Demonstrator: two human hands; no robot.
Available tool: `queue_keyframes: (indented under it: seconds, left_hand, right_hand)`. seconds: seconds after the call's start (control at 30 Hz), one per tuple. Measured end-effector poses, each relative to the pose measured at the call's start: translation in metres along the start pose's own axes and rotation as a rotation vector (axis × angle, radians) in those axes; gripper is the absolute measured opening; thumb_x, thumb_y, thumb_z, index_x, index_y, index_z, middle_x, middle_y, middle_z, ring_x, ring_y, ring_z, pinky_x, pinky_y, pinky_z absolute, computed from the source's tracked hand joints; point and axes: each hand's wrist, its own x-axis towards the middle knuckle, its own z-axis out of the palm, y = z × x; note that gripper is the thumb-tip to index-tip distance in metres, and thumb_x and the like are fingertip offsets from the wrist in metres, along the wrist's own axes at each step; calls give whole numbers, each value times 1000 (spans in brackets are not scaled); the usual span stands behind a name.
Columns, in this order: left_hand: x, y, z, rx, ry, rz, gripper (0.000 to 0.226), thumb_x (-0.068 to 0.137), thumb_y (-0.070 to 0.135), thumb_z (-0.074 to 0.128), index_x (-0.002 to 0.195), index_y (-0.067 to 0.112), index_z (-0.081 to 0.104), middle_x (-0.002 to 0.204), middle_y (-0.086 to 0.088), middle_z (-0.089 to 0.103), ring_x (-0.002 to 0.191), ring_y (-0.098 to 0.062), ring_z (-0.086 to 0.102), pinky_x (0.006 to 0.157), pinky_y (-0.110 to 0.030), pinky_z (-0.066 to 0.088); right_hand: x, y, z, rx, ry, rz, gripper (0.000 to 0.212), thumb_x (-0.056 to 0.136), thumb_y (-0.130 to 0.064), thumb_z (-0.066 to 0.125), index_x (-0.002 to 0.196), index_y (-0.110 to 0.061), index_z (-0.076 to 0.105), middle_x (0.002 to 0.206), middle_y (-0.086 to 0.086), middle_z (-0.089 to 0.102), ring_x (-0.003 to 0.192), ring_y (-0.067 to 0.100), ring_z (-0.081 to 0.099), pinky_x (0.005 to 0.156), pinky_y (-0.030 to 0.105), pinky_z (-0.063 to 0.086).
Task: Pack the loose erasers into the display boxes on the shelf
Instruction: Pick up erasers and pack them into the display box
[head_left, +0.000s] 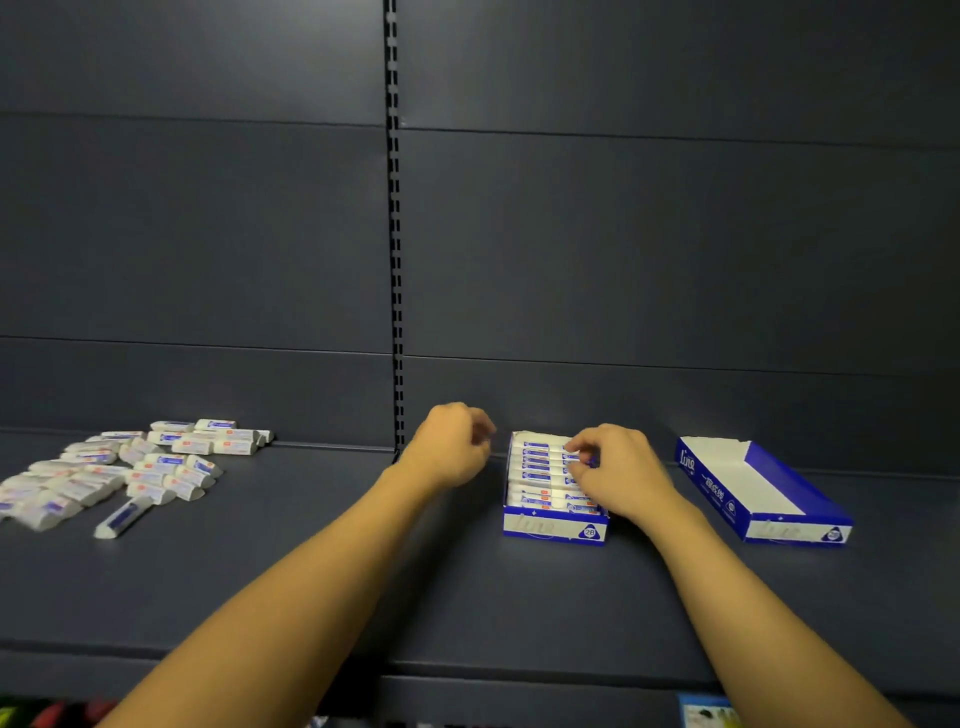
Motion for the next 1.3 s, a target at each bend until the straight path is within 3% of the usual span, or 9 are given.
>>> queue_keyframes:
  seconds: [0.17,0.37,0.53,0.73,0.9,1.07,1.3]
  left_hand:
    - [-29,-24,-40,209,-63,-82,29,91,14,59,118,16,71,118,-5,65,102,-26,64,90,-42,57]
    - [-69,-48,-97,400,-46,-234,24,91,17,55,106,16,73,114,-9,66,97,-32,65,85,-43,58]
    - [-97,-60,-127,501,-61,-306,27,93,23,52,110,15,72,117,-12,65,101,-34,64,84,-39,55]
    - [-128,-86,-157,581,-79,-342,33,95,28,51,119,14,68,126,-13,62,109,-36,63,88,-40,52]
    - [-147,-119,-188,600,-66,-359,36,93,28,55,126,17,66,132,-10,61,114,-34,62,95,-43,53]
    - [-164,-160,-220,611,-66,-335,31,92,24,58,121,16,67,127,-9,63,108,-32,64,90,-43,56]
    - [-187,-218,-255,573,-67,-300,39,98,21,57,136,16,60,136,-9,60,115,-29,62,91,-37,54]
  right_hand:
    - [-2,-33,-9,-169,-192,-67,34,89,-26,67,123,-26,63,114,-3,65,96,15,63,74,31,55]
    - [-6,-83,-14,-317,-326,-125,31,87,-20,62,118,-19,62,114,5,66,95,23,65,81,39,59]
    - [-14,-130,-9,-389,-347,-157,33,86,-20,59,118,-17,60,113,5,61,94,26,62,77,37,55]
    - [-27,-178,3,-432,-355,-144,19,90,-21,53,107,-13,53,105,5,56,91,26,57,71,34,45]
    - [-39,-223,24,-396,-396,-138,26,91,-20,52,116,-12,54,105,6,56,91,26,58,71,33,45]
    - [-51,-272,48,-400,-421,-149,8,89,-12,48,97,-13,51,84,1,49,68,16,47,55,28,38]
    - [-63,-331,71,-398,-416,-134,4,90,-12,48,93,-13,51,85,2,50,67,16,46,55,28,37]
